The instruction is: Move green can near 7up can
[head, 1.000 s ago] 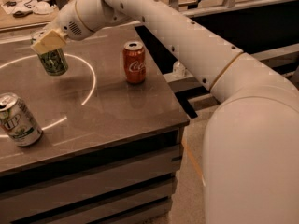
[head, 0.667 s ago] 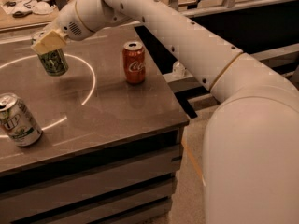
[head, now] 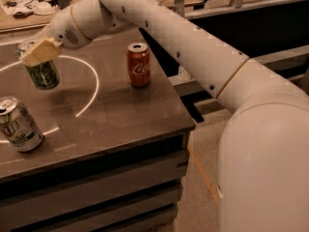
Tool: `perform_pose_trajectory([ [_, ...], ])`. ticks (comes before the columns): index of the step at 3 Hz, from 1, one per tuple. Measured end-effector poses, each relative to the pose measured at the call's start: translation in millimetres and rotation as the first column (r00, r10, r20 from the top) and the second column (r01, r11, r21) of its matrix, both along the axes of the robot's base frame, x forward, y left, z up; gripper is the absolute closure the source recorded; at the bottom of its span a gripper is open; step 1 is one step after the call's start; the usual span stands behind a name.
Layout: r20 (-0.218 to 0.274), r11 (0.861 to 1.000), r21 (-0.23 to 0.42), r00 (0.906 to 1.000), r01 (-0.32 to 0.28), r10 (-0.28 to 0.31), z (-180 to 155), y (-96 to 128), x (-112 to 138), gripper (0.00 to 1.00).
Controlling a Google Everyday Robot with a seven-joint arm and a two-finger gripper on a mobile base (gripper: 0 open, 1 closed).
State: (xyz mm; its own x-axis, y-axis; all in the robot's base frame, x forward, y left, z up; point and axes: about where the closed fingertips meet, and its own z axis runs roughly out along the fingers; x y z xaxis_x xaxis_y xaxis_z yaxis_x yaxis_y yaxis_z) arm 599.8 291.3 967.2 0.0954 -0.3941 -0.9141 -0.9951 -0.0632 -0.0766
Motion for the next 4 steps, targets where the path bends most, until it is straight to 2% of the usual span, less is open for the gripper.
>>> perform_pose_trajectory([
  [1, -0.056, 0.998, 0.014, 0.9966, -0.059, 0.060, -20.8, 12.0, -42.1, 0.82],
  [2, -0.102, 0.998, 0.030, 0.9926, -0.063, 0.066, -37.7, 10.2, -70.4, 0.59],
  [4, -0.069, 1.000, 0.009, 0.9973, -0.026, 0.026, -45.7, -6.2, -87.6, 0.12],
])
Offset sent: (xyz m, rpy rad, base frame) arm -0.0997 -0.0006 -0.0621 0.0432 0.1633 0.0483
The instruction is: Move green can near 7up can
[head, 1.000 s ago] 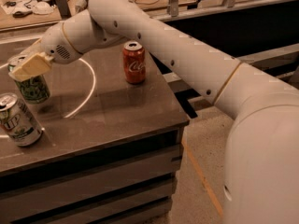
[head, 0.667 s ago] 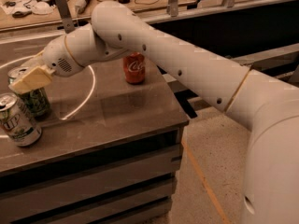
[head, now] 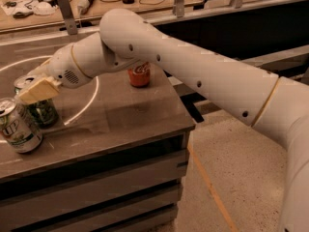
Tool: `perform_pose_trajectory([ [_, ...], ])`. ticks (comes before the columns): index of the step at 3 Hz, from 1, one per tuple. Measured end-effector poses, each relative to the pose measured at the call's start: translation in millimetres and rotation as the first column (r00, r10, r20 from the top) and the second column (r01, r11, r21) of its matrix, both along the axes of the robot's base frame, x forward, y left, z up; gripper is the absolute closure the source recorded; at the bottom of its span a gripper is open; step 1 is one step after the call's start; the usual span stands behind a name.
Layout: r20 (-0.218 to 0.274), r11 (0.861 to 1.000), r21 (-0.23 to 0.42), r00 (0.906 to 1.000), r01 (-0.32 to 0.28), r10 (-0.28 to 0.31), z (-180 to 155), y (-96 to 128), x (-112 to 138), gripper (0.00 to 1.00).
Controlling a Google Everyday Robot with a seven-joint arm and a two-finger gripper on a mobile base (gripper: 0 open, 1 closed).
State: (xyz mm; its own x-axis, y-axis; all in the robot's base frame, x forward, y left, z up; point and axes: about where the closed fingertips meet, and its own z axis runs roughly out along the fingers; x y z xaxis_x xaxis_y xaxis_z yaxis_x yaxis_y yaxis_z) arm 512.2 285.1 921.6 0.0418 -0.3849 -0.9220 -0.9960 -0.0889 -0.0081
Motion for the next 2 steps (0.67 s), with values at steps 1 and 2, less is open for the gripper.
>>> perform_pose_trajectory([
  [1, 0.023, 1.000, -0.003, 0.9996, 0.015, -0.014, 6.4, -16.6, -1.6, 0.00],
  [2, 0.051, 0.999, 0.024, 0.9976, 0.046, -0.048, 18.0, -37.9, -4.7, 0.00],
])
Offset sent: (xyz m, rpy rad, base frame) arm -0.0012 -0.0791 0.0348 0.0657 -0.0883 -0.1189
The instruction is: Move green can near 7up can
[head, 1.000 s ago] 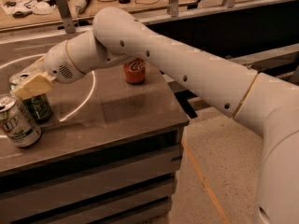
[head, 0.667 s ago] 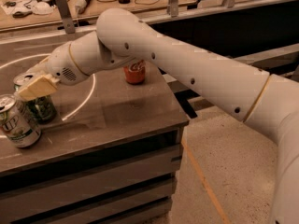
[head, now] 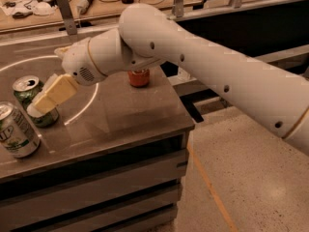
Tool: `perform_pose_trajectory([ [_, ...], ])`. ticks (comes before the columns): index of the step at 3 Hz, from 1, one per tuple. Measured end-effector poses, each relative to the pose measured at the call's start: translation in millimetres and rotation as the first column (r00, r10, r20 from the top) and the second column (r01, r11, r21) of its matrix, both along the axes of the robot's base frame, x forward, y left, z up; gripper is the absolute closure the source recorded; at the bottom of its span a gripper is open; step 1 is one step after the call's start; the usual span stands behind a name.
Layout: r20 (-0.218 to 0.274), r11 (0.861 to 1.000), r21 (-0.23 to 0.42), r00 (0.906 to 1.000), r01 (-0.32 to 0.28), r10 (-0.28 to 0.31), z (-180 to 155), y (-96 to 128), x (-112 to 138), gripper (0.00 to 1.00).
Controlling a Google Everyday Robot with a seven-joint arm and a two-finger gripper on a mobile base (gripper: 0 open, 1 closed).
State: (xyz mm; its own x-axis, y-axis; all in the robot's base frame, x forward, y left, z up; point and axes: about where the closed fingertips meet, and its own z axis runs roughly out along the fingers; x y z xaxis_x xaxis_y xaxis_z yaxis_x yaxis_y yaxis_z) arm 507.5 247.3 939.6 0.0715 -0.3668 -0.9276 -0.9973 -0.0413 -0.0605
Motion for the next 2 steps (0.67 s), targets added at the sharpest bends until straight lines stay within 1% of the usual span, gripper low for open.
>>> perform_pose_trajectory([
  [1, 0.019, 0.999, 0.037, 0.9995, 0.024, -0.024, 9.9, -18.4, -0.3, 0.00],
  [2, 0.024, 0.999, 0.040, 0.9993, 0.029, -0.030, 11.3, -22.5, 0.3, 0.00],
])
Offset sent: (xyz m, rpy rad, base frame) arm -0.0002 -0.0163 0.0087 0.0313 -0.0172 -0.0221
